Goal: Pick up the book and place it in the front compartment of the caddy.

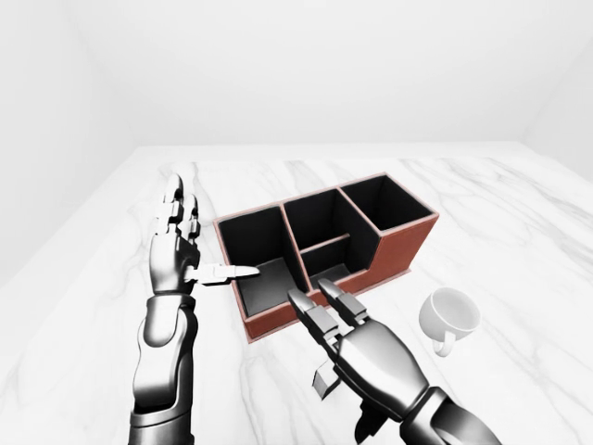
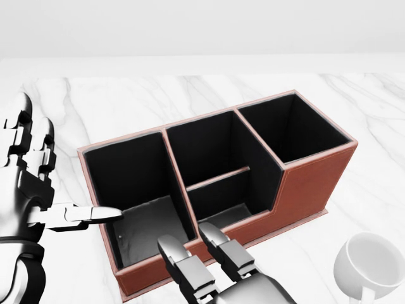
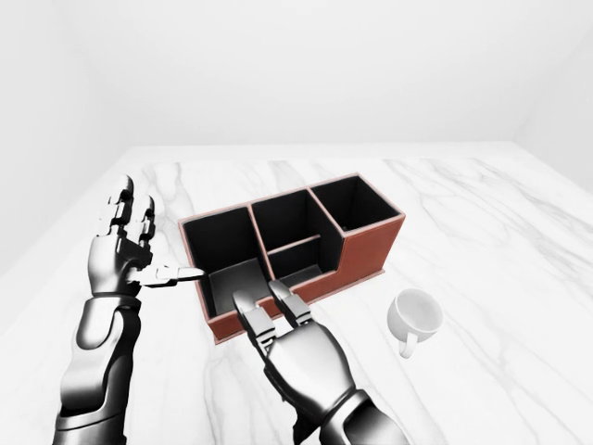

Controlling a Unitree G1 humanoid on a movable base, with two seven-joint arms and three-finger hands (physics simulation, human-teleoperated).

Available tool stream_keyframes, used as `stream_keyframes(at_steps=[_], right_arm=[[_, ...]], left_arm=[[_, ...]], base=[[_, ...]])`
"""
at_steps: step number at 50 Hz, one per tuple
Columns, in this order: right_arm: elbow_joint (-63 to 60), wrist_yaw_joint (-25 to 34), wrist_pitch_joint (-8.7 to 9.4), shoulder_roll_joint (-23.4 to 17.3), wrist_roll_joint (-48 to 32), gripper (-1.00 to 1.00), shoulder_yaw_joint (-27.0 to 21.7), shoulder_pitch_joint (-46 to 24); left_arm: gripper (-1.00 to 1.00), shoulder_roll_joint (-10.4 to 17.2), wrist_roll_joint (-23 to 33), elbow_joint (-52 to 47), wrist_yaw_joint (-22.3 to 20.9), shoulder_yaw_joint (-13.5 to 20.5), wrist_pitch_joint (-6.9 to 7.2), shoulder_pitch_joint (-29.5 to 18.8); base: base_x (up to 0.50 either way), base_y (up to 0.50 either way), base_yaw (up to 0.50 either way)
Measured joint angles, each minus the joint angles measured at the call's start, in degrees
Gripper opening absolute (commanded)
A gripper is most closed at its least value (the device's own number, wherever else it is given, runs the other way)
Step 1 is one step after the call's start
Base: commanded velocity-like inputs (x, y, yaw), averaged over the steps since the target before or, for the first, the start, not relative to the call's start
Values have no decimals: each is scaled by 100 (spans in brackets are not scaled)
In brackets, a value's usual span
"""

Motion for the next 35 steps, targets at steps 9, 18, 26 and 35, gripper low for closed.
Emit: stream_keyframes(at_steps=[9, 18, 26, 35], right_arm=[[130, -77, -26, -17, 36, 100, -38, 0], [279, -178, -61, -30, 71, 100, -84, 10], [376, -234, -86, -34, 96, 100, -123, 16], [523, -339, -145, -50, 125, 100, -166, 35]], left_arm=[[100, -2, 3, -13, 0, -5, 0, 6], [100, -1, 0, -29, -4, 1, 0, 10], [100, 2, -3, -9, -9, 7, 0, 5], [100, 17, -21, 32, -11, 27, 0, -24]], base=[[0, 0, 0], [0, 0, 0], [0, 0, 0], [0, 0, 0]])
